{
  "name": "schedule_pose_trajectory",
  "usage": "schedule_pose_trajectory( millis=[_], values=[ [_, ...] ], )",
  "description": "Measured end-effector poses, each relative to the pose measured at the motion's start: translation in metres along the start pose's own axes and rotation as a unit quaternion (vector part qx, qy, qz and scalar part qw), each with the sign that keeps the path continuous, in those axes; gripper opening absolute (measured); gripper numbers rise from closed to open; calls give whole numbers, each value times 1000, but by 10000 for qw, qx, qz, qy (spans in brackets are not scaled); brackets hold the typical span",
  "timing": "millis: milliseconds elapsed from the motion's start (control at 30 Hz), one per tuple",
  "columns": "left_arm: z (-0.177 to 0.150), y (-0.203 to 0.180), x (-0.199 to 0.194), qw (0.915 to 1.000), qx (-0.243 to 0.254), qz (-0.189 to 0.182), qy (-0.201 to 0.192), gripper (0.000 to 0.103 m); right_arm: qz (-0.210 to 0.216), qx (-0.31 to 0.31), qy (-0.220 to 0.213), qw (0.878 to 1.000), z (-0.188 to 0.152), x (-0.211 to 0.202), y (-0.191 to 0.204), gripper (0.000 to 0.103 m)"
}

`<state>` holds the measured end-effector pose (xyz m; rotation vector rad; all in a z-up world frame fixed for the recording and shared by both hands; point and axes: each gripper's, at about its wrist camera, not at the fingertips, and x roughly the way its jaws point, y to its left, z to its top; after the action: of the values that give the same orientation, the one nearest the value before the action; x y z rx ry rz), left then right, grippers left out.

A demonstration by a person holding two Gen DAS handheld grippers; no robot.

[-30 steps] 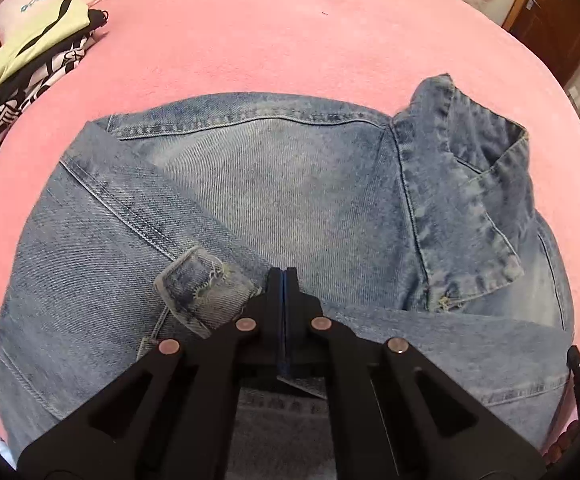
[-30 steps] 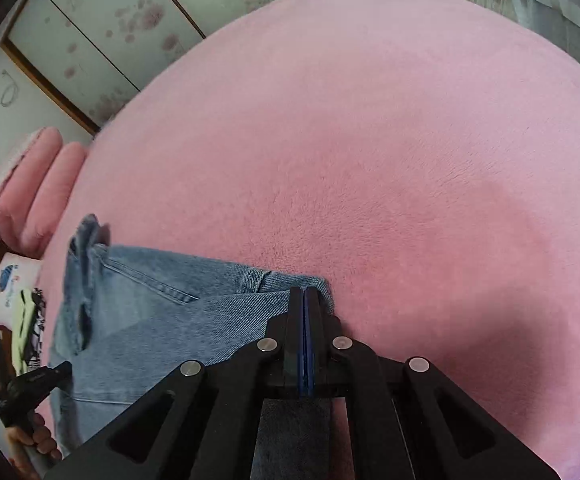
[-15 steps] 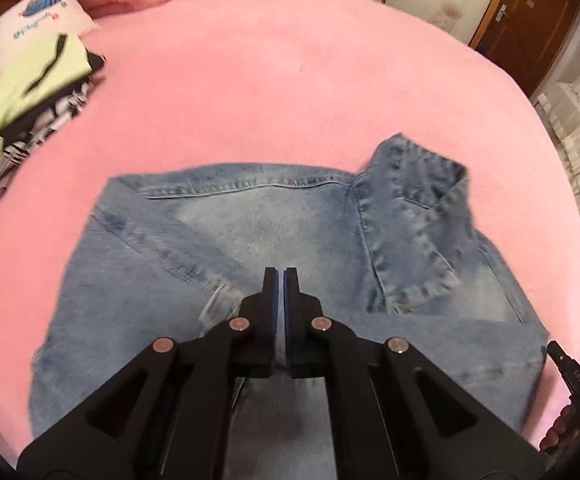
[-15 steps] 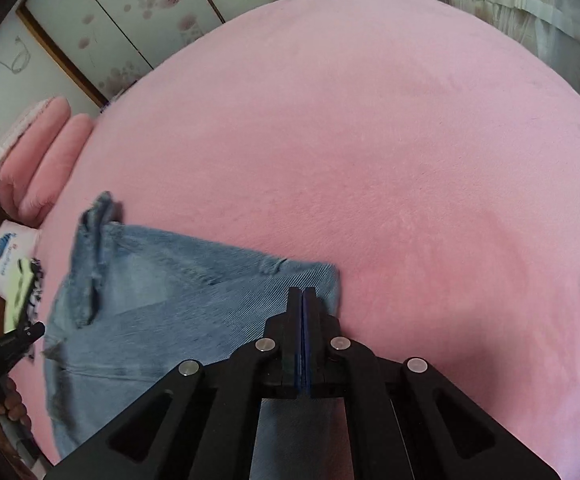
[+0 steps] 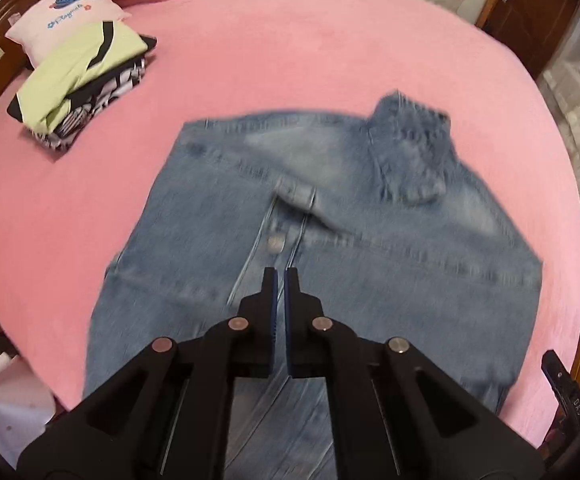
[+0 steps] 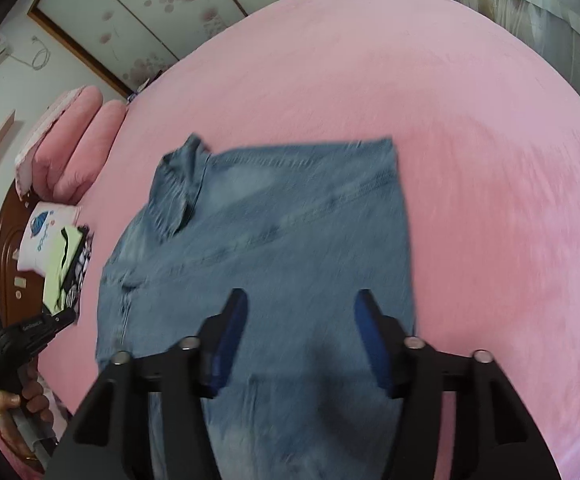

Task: Fold large clothes

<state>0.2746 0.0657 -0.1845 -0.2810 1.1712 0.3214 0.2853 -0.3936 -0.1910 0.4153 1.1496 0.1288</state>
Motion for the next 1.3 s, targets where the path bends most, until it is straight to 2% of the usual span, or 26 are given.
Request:
schedule_pose_trajectory(
  millis=[33, 133, 200, 267, 300, 500, 633, 733, 867, 1100, 1300],
  values=[
    [-9, 4, -3, 9999, 96, -8, 101, 2, 20, 32, 27, 10000, -12, -5, 6, 62],
    [-34, 15, -9, 9989, 314, -35, 350, 5, 70, 160, 77, 9998, -42, -13, 20, 72],
    [-50, 23, -13, 9977, 407, -198, 502, 21, 94, 211, 91, 9997, -62, -20, 29, 78],
    [-71, 39, -18, 9962, 353, -385, 700, 73, 55, 217, 69, 9997, -82, -26, 38, 80],
    [-79, 46, -20, 9958, 295, -433, 750, 79, 42, 231, 33, 9997, -95, -31, 43, 81],
    [-122, 93, -33, 9929, 334, -631, 955, 80, -92, 459, -106, 9988, -164, -59, 58, 84],
    [-143, 118, -43, 9904, 861, -292, 1037, 80, -284, 616, -217, 9975, -207, -85, 60, 90],
    [-161, 132, -53, 9856, 1312, -51, 1069, 80, -387, 854, -71, 9956, -230, -97, 54, 92],
    [-179, 155, -61, 9812, 1501, 59, 1216, 80, -532, 1059, 90, 9929, -260, -110, 41, 92],
    [-214, 196, -47, 9807, 1164, 194, 1560, 80, -960, 1186, 541, 9868, -297, -102, -9, 92],
    [-237, 222, -30, 9807, 749, 184, 1796, 80, -1109, 1552, 636, 9796, -300, -88, -59, 92]
  ],
)
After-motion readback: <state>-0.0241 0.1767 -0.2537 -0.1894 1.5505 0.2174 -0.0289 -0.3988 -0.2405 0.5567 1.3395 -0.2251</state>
